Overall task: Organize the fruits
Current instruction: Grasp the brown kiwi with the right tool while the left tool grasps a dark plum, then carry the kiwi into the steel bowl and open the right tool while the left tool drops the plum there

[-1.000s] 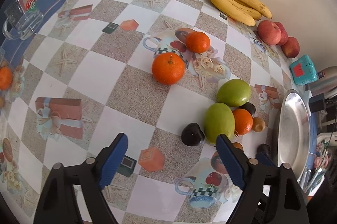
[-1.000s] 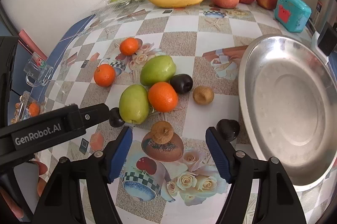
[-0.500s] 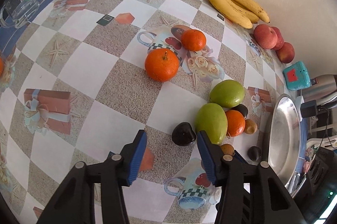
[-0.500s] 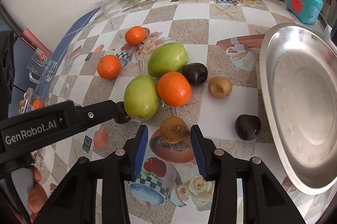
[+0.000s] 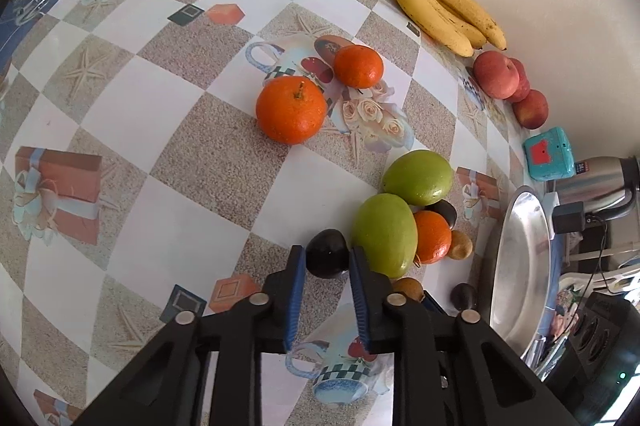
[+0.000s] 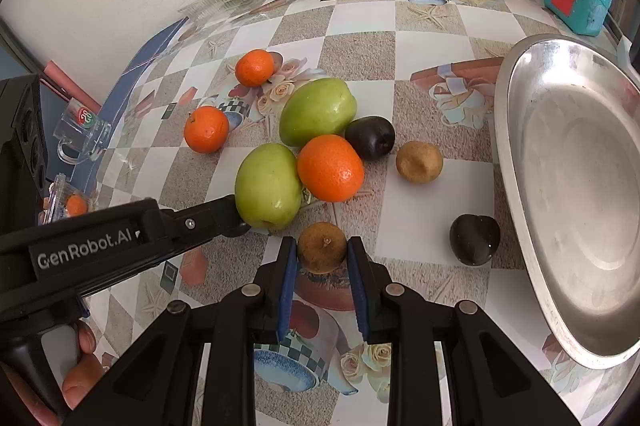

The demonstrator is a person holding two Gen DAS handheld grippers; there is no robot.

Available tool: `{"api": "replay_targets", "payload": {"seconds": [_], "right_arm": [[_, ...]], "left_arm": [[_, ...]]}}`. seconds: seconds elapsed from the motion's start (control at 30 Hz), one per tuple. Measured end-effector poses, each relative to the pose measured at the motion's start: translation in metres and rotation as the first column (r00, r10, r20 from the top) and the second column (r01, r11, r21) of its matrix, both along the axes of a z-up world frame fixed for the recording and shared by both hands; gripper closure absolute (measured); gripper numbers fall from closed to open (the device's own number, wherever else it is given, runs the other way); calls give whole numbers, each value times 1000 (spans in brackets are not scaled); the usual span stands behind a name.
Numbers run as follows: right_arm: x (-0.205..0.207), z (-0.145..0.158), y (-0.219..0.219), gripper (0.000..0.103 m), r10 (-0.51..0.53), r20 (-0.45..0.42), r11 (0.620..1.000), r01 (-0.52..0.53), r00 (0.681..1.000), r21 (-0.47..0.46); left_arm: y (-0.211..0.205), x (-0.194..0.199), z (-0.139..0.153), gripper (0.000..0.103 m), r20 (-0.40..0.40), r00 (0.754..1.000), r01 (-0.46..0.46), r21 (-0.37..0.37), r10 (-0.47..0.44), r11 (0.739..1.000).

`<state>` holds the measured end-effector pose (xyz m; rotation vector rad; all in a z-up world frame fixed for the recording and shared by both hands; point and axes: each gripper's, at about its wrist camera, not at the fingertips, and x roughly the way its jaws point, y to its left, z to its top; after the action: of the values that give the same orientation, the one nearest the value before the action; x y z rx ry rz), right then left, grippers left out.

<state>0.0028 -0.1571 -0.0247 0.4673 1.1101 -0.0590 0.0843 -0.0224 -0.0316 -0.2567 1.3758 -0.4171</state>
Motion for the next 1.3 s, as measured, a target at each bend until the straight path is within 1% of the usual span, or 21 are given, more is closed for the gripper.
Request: {"api": "replay_targets", "payload": {"seconds": [0.07, 0.2, 0.37, 0.53, 0.73, 0.9, 1.03, 1.13, 1.23, 1.3], "right_arm": [[0, -1, 0, 76, -1, -2, 1000, 1, 1000, 3], [-2, 0, -2, 76, -6, -3, 1000, 6, 1000, 7], [-4, 8, -3, 76, -10, 15, 1000, 9, 1000, 18], [-9, 24, -9, 76, -30, 48, 999, 29, 998, 19], [-22, 37, -29, 76, -81, 68, 997, 81, 994, 2], [-37, 42, -60, 76, -150, 59, 986, 154, 987, -60], [-53, 42, -90, 76, -220, 39, 969, 223, 975, -107], [-67, 40, -115, 76, -275, 21, 956, 275, 961, -104], [-77, 39, -130, 76, -321, 10, 942, 320, 947, -97], [-85, 38, -143, 76, -357, 4, 931, 356, 934, -86]], "left_arm": [[-1, -1, 1, 80, 4, 1000, 5, 7, -5, 1000], [1, 0, 2, 82, -2, 1000, -16, 3, 16, 1000], [7, 1, 16, 82, 32, 998, -45, -10, 46, 999], [8, 0, 36, 82, 87, 994, -58, -22, 59, 998], [-4, -6, 48, 82, 115, 992, -42, -36, 45, 998], [-26, -18, 51, 82, 124, 992, 7, -40, -2, 999], [-48, -30, 54, 82, 136, 989, 65, -42, -58, 997], [-66, -39, 54, 82, 140, 985, 111, -46, -104, 993], [-86, -47, 50, 82, 132, 980, 154, -55, -146, 987], [-101, -53, 50, 82, 142, 973, 190, -55, -181, 980]]}}
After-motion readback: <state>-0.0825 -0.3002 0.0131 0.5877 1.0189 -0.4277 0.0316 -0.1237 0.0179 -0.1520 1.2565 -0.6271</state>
